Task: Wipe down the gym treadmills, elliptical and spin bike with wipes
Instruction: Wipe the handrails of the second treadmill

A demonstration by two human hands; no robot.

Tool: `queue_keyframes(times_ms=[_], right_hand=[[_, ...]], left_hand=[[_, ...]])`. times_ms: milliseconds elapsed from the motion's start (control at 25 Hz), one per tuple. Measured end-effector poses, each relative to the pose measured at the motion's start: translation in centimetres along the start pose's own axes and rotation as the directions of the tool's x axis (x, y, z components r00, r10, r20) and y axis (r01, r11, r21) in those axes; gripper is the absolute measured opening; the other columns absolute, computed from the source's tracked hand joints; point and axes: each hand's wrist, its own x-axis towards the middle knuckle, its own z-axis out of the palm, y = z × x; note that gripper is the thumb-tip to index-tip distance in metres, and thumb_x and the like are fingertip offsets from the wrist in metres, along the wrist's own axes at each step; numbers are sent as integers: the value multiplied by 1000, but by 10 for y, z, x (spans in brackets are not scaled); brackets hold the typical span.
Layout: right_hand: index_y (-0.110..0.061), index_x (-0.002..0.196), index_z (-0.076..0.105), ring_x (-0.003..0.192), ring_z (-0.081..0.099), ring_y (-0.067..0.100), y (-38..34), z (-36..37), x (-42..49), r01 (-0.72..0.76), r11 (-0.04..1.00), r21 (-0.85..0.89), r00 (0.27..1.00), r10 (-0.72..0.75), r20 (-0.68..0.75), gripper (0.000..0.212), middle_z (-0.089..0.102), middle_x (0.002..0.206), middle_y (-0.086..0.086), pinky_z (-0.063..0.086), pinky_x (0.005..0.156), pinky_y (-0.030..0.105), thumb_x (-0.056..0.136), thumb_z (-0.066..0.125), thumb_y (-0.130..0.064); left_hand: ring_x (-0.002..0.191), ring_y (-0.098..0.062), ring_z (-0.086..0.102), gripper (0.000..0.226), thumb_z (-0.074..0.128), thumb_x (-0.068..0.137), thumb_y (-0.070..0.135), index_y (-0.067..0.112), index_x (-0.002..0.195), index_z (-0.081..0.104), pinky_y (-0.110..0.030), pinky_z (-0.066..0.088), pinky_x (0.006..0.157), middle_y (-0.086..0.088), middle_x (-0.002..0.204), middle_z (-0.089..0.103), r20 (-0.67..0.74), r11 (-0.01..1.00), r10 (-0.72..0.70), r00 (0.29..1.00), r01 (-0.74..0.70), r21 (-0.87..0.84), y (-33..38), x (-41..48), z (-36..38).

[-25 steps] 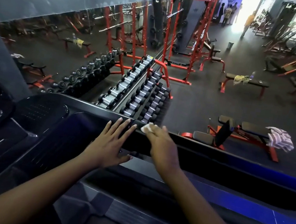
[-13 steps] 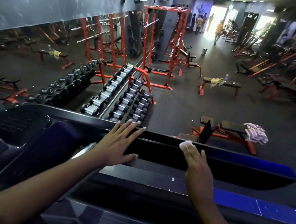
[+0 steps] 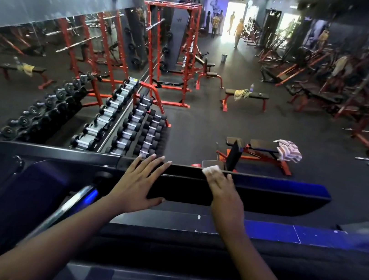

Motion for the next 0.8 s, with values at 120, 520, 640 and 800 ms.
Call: queue_keyframes(times_ms=[120,520,640,800], right_hand=[[-10,128,55,123,49,33,39,-15,-12,-157,988,1,987,157,14,69,53,134,9,33,102,40,69,54,24],[-10,117,64,111,60,26,-10,-5,-10,-22,993,112,999,17,44,64,63,121,6,52,86,41,59,50,12],[-10,125,58,119,54,26,27,-17,-16,-110,993,39,994,110,17,67,57,130,6,48,93,45,66,38,11],[-22,144,32,141,19,29,81,-42,-32,-335,942,8,934,331,133,72,27,152,-5,44,97,39,84,42,16]], left_hand=[[134,-28,37,89,44,72,66,17,144,29,-40,12,109,-8,142,46,-1,1000,-2,1000,2,6,0,-1,2],[143,-31,20,87,36,78,70,23,149,18,-45,5,114,-9,152,31,-46,994,74,996,-77,-75,27,36,0],[137,-34,35,83,38,79,69,20,145,24,-51,15,109,-11,145,42,-60,977,208,976,-210,-41,57,62,5],[133,-28,43,83,36,79,70,20,145,29,-50,23,108,-7,143,45,-51,948,318,947,-316,45,87,74,16]])
